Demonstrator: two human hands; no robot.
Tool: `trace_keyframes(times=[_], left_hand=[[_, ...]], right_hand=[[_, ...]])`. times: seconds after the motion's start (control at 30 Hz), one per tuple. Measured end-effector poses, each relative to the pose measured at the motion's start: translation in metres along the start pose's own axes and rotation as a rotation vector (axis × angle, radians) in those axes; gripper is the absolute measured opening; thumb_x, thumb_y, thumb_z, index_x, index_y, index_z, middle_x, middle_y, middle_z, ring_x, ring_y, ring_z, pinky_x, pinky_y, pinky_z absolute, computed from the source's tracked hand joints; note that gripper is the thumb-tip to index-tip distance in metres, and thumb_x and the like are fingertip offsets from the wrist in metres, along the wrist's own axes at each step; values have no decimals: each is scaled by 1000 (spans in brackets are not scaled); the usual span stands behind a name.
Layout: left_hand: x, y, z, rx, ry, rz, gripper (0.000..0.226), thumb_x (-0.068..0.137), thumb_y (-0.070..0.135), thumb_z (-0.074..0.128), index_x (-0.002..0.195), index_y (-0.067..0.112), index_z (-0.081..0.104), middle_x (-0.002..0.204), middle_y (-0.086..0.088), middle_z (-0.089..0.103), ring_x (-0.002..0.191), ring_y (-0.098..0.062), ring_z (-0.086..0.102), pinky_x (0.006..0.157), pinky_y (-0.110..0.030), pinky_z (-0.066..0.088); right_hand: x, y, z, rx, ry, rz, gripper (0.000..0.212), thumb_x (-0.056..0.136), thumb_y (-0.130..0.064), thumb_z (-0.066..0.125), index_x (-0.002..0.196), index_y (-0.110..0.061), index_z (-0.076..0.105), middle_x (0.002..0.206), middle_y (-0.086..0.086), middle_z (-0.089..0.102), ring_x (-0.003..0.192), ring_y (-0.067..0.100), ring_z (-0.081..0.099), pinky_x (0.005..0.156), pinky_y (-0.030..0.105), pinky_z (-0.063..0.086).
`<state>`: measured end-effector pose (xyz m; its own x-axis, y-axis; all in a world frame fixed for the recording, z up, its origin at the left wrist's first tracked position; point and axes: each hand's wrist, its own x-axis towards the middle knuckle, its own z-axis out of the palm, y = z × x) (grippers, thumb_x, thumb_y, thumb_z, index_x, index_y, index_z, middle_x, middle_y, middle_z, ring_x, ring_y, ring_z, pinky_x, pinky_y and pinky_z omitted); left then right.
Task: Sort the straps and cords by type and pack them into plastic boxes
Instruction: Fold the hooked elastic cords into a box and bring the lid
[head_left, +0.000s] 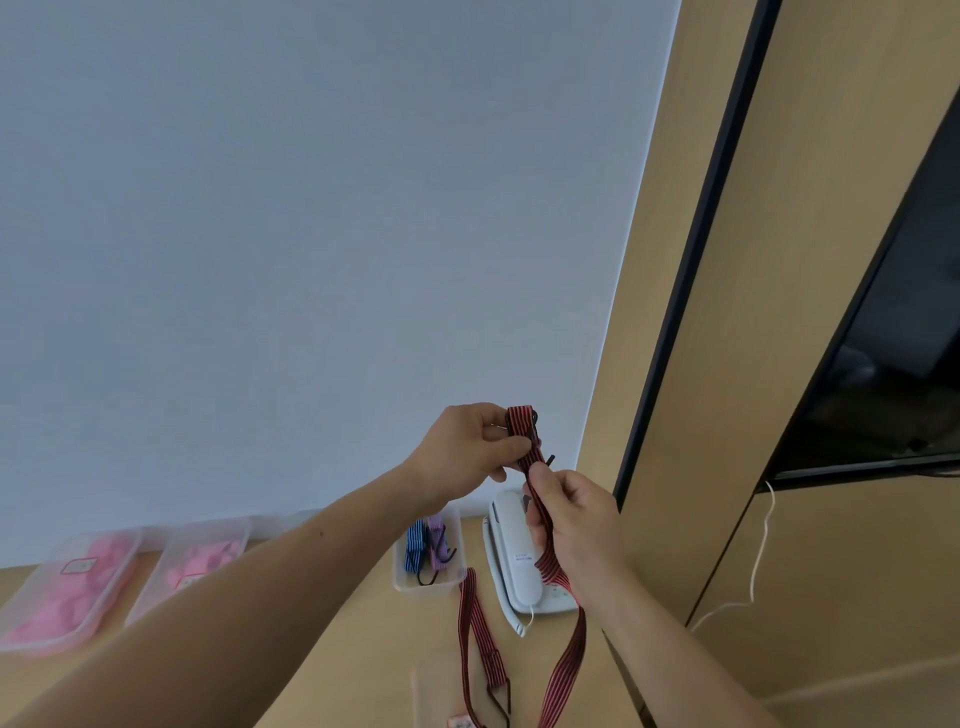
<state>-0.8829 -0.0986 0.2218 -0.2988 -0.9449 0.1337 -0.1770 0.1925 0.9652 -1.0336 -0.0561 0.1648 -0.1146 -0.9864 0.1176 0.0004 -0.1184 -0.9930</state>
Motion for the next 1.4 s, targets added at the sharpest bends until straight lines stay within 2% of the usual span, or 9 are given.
trace_keyframes(times=[0.13,0.43,0.6,0.7,0.77,0.87,1.0,1.2,1.4], left_hand=[[2,-3,5,304,172,136,16,92,16,63,107,11,66,86,1,77,80,-20,71,76,-35,57],[-13,-19,8,923,194,753,14,96,17,59,99,15,73,66,8,68,48,-10,48,46,-25,45],[-14,-19,6,1007,100,979,24,88,2,45,93,11,68,73,6,62,57,-7,44,46,-22,42],[-12,-27,4,842,22,785,39,92,-4,49,126,8,63,112,0,71,95,-12,67,79,-20,54],[-14,-26,5,480,13,380,49,97,4,48,146,12,46,142,1,56,127,-6,53,100,-12,43],[-11,-13,8,-118,-31,-81,41,100,26,51,137,8,56,132,-7,64,120,-17,62,97,-31,52],[-16,-1,11,-223,-195,-70,29,97,26,55,98,3,71,95,-18,73,91,-33,69,100,-53,50],[-13,2,12,-326,-42,-42,19,94,10,62,109,-3,62,107,-15,74,91,-30,72,79,-36,59],[-13,1,10,23,160,98,10,92,12,65,102,11,64,90,-3,78,82,-22,71,72,-30,57]], right_hand=[[-3,-8,4,-11,8,59,40,98,-36,55,78,-2,63,51,2,56,37,12,43,40,26,35],[-6,-21,1,71,-64,69,71,89,-65,43,81,0,69,55,8,56,41,17,43,43,28,31],[-6,-18,-3,37,-89,20,52,92,-58,51,75,-13,70,57,6,57,44,18,43,44,27,31],[-8,-17,-3,20,-50,-4,43,97,-47,53,75,-12,67,54,1,57,42,15,43,39,22,30],[-8,-19,-4,20,-30,-39,35,97,-39,56,77,-12,65,54,-2,57,42,12,43,38,22,32],[-9,-23,-3,-3,-26,-107,31,98,-30,57,76,-9,62,52,-4,57,41,7,42,39,19,34],[-11,-22,-1,-24,-27,-139,32,98,-27,57,72,-9,60,54,-1,57,42,10,43,40,22,36],[-11,-21,3,-37,-6,-124,43,97,-39,55,68,-8,61,51,2,56,40,11,44,41,20,37],[-14,-19,2,-12,-43,-13,42,100,-35,51,80,-1,66,50,2,58,38,11,48,41,20,40]])
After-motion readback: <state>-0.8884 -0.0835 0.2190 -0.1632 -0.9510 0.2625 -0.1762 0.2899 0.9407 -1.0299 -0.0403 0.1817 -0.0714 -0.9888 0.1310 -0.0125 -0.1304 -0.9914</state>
